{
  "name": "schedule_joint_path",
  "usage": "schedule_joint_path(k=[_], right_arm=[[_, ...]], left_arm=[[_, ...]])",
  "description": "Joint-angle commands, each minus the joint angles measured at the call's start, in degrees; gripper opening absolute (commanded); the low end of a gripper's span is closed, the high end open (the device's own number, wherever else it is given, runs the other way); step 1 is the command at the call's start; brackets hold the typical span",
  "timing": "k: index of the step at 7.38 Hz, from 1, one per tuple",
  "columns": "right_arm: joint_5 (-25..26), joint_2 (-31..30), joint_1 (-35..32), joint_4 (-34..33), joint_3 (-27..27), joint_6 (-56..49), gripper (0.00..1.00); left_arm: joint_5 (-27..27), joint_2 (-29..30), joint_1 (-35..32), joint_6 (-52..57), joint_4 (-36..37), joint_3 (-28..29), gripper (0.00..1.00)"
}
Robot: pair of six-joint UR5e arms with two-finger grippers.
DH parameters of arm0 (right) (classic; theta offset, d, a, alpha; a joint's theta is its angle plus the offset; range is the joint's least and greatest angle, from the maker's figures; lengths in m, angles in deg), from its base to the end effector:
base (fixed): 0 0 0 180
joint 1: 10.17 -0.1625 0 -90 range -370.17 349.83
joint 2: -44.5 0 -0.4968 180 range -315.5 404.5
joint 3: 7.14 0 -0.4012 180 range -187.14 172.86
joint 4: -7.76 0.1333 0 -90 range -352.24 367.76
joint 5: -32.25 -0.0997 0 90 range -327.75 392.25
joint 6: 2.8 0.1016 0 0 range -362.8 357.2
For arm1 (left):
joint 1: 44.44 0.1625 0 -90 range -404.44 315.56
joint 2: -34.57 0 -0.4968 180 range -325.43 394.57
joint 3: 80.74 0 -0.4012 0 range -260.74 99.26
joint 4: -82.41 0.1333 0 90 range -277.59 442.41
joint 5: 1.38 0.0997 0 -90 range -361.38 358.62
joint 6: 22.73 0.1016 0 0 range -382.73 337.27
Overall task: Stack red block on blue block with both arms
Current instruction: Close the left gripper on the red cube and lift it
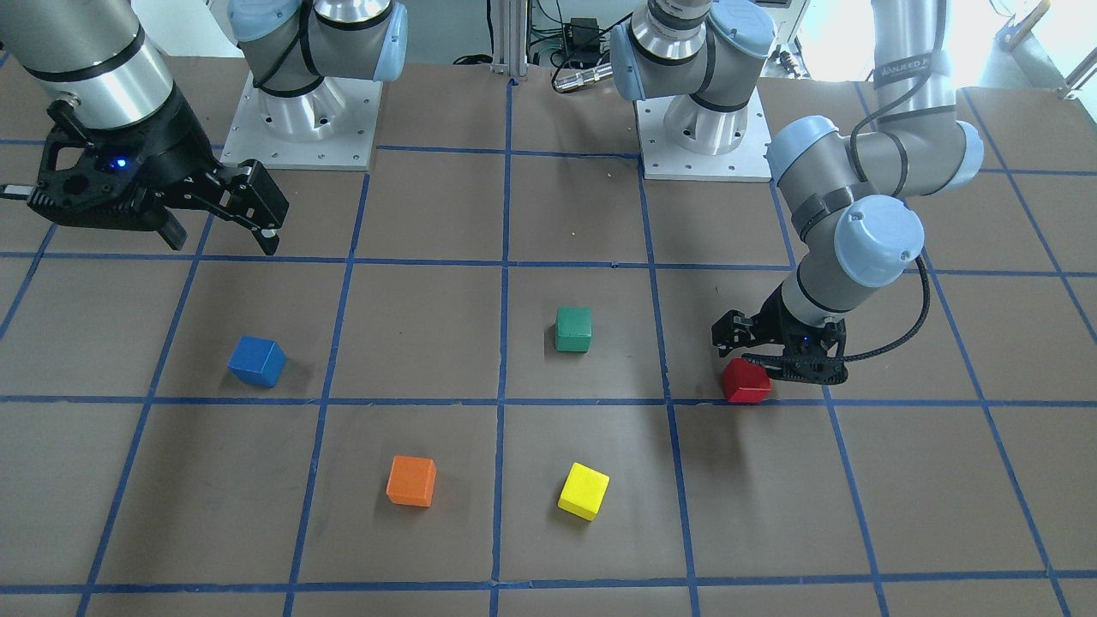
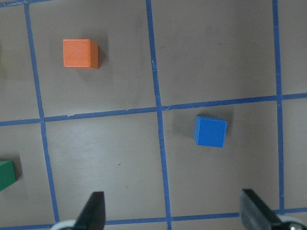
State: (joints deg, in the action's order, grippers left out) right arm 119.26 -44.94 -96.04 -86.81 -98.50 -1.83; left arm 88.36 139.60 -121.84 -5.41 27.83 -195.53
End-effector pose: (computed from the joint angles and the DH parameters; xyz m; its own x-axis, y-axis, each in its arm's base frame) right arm 0.1015 -0.5188 0.5491 -0.9949 0.0864 -0.0529 0.0888 0.9950 -0.0453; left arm -0.0152 -0.5450 0.2764 -0.9963 0.0811 0.0272 0.0829 0.9940 0.0719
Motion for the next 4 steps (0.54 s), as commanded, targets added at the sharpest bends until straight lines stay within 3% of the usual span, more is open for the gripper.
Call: schedule_joint_path(k=[1, 2, 3, 4], right_arm=[[0.0, 0.05, 0.0, -0.09, 0.04, -0.09, 1.0], [0.0, 0.05, 0.0, -0.18, 0.04, -0.09, 1.0], [0.0, -0.04, 0.0, -0.18, -0.05, 0.0, 1.0], [0.0, -0.04, 0.0, -0.26, -0.05, -0.09, 1.0]], left_arm=[[0.08, 2.37, -0.21, -0.27, 2.88, -0.35, 1.0], [0.17, 3.16, -0.39, -0.01, 3.24, -0.35, 0.93], [0.26, 3.43, -0.56, -0.79, 3.34, -0.09, 0.73], [0.26, 3.34, -0.56, -0.89, 3.42, 0.26, 0.44]])
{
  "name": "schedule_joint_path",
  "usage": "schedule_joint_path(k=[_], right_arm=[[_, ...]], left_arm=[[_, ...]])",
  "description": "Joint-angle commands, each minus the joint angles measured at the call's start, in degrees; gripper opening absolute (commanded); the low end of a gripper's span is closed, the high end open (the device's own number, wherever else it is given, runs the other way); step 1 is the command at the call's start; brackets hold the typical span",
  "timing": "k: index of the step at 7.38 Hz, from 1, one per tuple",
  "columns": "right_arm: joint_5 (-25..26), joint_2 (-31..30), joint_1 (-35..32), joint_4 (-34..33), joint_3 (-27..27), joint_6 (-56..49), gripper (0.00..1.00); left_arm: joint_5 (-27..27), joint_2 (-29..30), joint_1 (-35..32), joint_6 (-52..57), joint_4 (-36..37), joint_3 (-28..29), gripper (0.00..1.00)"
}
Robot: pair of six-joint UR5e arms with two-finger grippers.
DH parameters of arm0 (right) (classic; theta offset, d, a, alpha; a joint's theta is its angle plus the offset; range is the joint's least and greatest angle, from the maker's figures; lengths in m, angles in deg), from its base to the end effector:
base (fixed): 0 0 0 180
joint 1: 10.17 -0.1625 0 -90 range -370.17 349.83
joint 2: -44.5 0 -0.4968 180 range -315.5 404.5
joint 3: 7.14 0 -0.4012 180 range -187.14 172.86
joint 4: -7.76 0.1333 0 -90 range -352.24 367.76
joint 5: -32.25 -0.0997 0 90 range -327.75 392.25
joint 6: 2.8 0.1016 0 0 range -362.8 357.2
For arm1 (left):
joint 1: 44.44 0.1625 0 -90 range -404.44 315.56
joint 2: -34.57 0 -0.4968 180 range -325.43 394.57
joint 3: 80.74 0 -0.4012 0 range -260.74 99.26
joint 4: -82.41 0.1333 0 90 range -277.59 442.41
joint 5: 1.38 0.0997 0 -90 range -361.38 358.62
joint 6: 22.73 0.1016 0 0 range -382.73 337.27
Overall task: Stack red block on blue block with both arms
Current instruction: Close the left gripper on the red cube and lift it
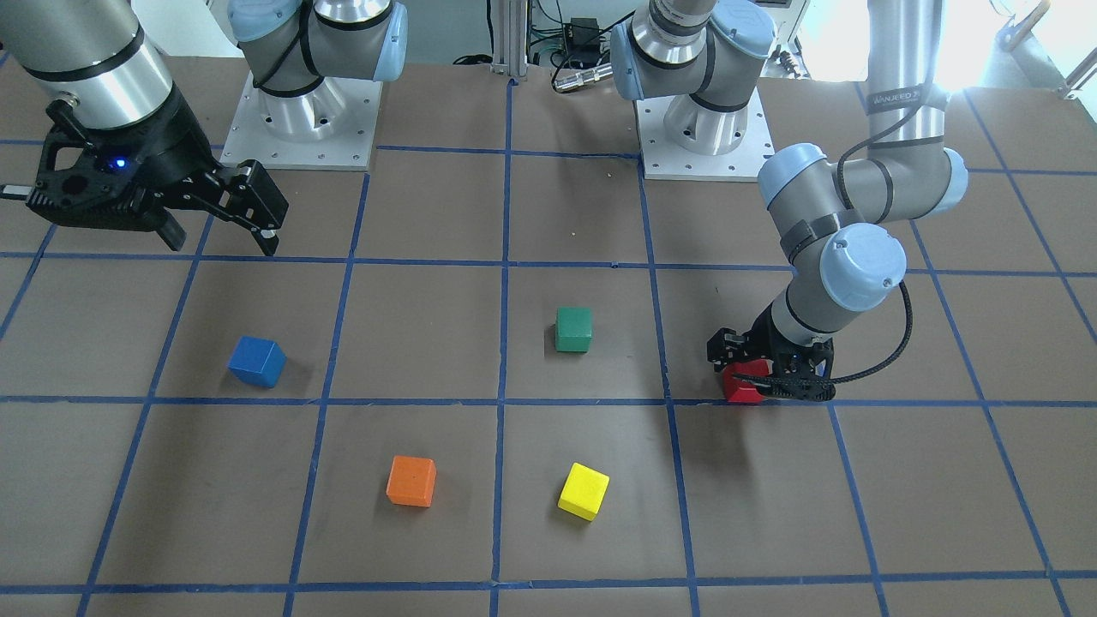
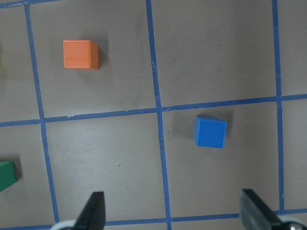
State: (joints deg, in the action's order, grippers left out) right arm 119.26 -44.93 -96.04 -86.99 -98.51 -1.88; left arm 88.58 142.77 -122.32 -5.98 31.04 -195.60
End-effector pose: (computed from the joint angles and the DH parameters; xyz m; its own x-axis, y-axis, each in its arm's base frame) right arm 0.1015 -0.5191 0.5492 -0.9949 0.0854 -0.0529 0.0879 0.9950 -0.0482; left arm -0.0171 -0.5558 0.2515 -0.9965 0.0798 0.0229 0.0813 0.9940 0.0738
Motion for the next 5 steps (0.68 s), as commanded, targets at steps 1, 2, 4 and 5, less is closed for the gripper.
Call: schedule_joint_path(k=[1, 2, 4, 5], right_arm=[[0.0, -0.04, 0.0, 0.01, -0.04, -0.04, 1.0], [0.0, -0.13, 0.0, 0.01, -0.04, 0.05, 1.0], [0.0, -0.04, 0.0, -0.78, -0.04, 0.66, 1.0], [0.09, -0.13, 0.0, -0.87, -0.04, 0.58, 1.0]], left_arm=[[0.04, -0.53, -0.35, -0.4, 0.04, 0.95, 0.15], [0.22, -0.53, -1.13, -0.66, -0.92, 2.17, 0.1], [1.27, -2.03, -3.59, -3.72, -5.37, 5.76, 0.07], [0.84, -2.29, -7.17, -8.18, -8.28, 9.18, 0.07]])
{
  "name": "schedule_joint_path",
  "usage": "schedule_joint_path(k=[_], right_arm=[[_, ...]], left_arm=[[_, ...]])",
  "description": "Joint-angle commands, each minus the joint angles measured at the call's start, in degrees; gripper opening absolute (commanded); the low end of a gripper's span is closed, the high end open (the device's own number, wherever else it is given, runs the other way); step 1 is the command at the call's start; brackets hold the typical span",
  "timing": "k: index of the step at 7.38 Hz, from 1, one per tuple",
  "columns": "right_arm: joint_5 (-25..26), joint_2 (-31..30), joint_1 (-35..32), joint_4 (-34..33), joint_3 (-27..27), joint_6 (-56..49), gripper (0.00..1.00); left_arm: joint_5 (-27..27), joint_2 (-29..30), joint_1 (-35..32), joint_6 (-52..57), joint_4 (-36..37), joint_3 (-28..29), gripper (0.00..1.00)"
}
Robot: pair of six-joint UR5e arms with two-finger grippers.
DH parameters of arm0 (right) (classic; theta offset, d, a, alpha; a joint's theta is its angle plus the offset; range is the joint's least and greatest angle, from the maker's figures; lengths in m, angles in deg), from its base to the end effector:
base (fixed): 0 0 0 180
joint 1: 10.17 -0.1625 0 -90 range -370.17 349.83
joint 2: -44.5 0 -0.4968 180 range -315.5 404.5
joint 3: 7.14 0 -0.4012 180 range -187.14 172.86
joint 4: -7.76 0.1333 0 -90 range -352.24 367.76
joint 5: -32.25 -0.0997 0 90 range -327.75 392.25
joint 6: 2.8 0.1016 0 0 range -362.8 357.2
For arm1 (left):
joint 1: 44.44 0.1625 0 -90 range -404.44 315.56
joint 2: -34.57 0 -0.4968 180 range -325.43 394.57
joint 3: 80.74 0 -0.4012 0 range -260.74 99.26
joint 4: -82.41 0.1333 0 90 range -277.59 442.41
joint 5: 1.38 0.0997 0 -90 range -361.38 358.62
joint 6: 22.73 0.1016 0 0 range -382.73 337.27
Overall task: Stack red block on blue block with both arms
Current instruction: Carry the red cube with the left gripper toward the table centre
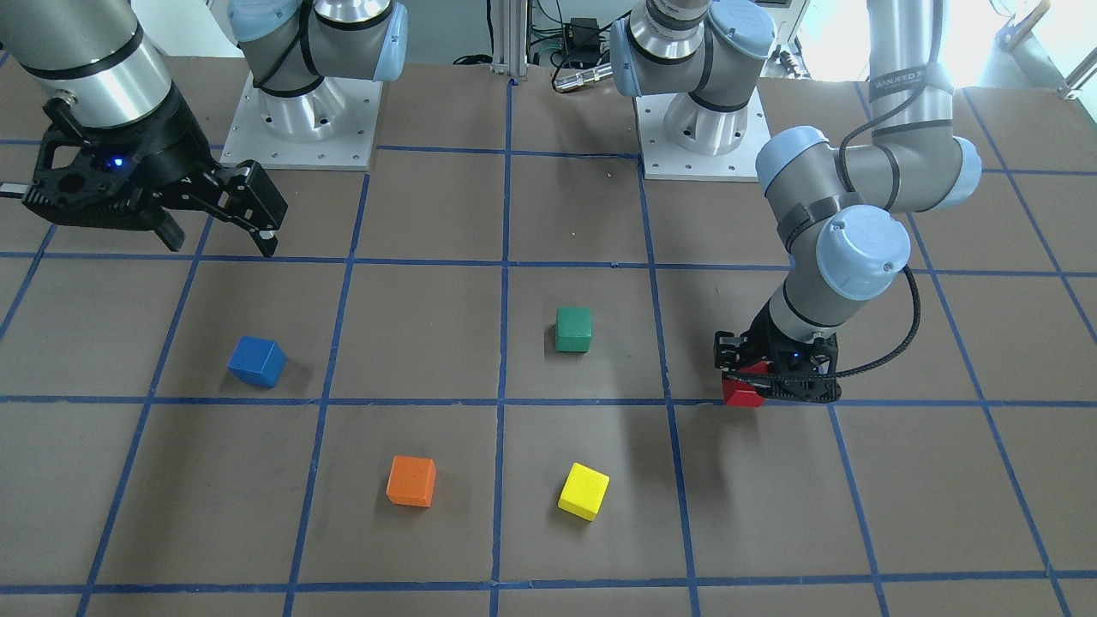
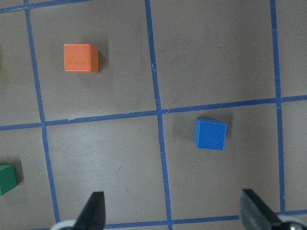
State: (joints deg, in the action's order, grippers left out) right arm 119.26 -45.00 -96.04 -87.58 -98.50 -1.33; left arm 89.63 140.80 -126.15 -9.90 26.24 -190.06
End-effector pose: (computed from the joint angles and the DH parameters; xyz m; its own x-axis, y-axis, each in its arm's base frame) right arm 0.1014 -0.5197 0.5510 -0.9941 0.0943 -0.0536 0.0974 0.9935 -0.0593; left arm -0.0491 -0.5750 0.3017 -0.9968 0.0796 -0.0105 0.0792 0.9963 0.0332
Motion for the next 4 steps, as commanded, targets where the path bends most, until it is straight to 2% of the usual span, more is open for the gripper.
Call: schedule_joint_path(k=[1, 3, 4], right_arm=[[0.09, -0.06, 0.0, -0.28, -0.13, -0.16, 1.0], [0.18, -0.06, 0.0, -0.28, -0.13, -0.33, 1.0], [0.18, -0.06, 0.0, -0.2, -0.13, -0.51, 1.0]], left_arm=[[-0.39, 0.21, -8.68, -8.91, -6.99, 7.15, 0.05], [-2.05, 0.92, -16.09, -13.78, -8.25, 13.14, 0.05], [-6.93, 1.53, -19.51, -19.97, -8.52, 14.55, 0.05]])
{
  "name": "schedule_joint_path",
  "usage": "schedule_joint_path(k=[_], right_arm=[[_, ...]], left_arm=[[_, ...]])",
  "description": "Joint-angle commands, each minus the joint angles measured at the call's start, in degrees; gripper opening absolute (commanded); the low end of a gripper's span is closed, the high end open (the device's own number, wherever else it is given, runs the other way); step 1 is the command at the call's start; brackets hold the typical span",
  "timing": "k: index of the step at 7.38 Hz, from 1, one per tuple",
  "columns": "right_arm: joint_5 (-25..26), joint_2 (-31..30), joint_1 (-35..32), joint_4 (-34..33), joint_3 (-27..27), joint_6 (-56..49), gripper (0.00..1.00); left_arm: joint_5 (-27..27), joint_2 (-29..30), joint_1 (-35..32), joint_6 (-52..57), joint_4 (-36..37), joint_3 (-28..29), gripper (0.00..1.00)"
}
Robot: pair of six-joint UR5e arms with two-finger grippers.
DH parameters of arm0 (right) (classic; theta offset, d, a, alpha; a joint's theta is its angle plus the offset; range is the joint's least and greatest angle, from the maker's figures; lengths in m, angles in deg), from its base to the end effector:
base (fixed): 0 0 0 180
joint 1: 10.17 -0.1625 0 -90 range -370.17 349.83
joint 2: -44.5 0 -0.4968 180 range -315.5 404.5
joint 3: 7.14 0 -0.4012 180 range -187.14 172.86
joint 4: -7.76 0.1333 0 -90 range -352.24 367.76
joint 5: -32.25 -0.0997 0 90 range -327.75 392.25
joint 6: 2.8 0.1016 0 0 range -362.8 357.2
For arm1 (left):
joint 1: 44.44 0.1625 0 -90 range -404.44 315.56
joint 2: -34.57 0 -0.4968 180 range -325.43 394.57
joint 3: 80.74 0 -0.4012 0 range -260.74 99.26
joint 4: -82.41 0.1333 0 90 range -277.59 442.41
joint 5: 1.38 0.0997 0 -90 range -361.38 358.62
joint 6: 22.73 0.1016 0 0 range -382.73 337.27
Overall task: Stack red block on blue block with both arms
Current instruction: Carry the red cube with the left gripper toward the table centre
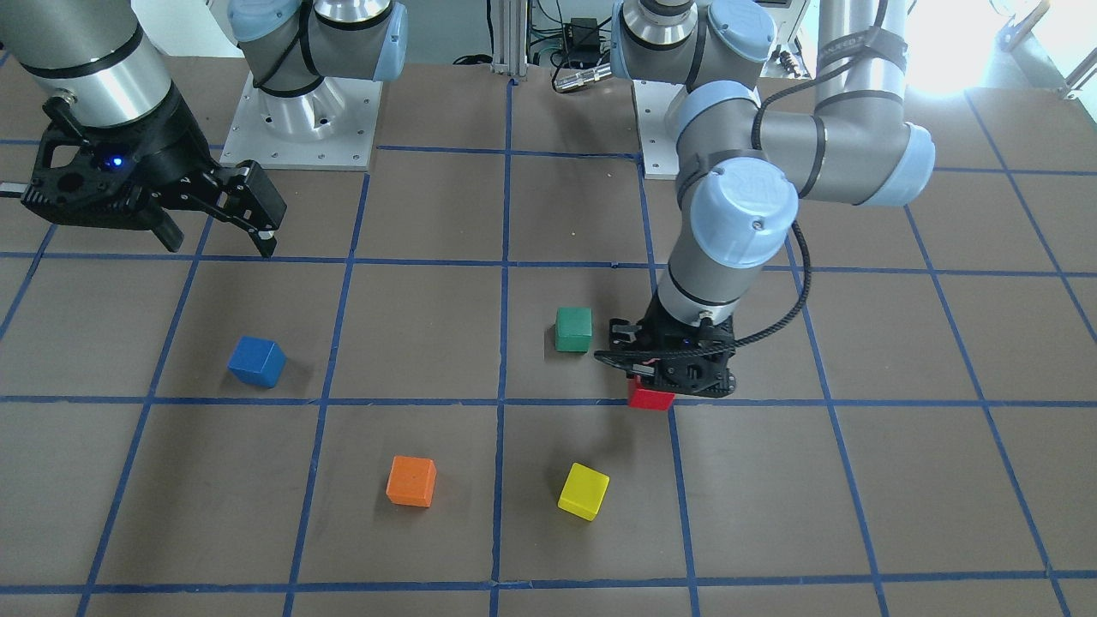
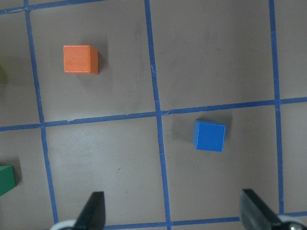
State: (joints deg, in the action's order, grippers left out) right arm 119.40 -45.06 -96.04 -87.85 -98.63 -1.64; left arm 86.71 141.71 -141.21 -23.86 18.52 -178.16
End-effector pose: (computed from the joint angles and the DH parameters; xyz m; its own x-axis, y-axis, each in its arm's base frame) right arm 0.1012 -0.5194 0.5509 -0.9947 0.0889 -0.0509 0.0920 0.9938 -0.0632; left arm -0.2081 -0.5933 0.3717 -0.9945 0.0991 0.0338 0.0982 0.9948 -0.0264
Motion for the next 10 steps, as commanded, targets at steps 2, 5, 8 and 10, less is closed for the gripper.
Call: schedule_joint_path(k=[2, 5, 8, 10], right_arm=[[0.03, -0.09, 0.0, 0.07, -0.01, -0.36, 1.0], [0.12, -0.09, 0.09, -0.02, 0.08, -0.37, 1.0], [0.03, -0.09, 0.09, 0.07, -0.01, -0.28, 1.0], [0.12, -0.09, 0.09, 0.07, -0.01, -0.28, 1.0]], left_arm=[[-4.95, 3.67, -12.36, -13.88, -0.71, 3.81, 0.05], [-2.59, 8.34, -18.88, -20.39, -0.1, 3.9, 0.06], [-2.48, 11.15, -21.18, -22.08, 0.43, 3.99, 0.12], [-2.66, 12.3, -22.41, -23.22, 2.18, 4.07, 0.27]])
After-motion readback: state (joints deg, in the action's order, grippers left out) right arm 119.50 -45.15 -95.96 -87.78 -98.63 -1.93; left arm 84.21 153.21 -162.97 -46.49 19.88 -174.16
